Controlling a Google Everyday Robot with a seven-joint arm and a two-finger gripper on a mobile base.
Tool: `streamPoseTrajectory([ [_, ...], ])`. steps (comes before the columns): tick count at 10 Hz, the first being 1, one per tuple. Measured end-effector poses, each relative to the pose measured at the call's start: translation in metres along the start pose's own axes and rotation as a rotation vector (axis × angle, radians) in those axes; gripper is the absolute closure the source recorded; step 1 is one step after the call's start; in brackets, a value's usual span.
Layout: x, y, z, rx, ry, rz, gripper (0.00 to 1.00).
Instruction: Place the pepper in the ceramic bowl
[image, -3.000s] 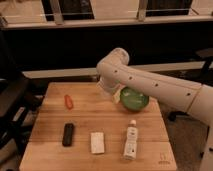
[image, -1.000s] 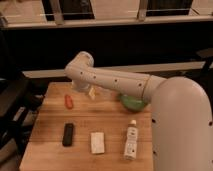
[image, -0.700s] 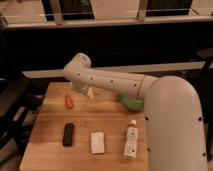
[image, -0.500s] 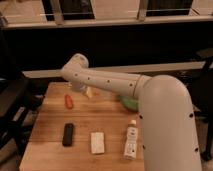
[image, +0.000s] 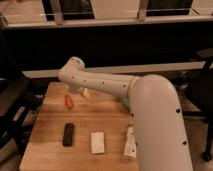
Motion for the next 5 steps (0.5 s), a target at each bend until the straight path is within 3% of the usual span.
streamPoseTrajectory([
  [5, 0.0, -0.006, 0.024, 0.006, 0.005, -0.041, 0.2],
])
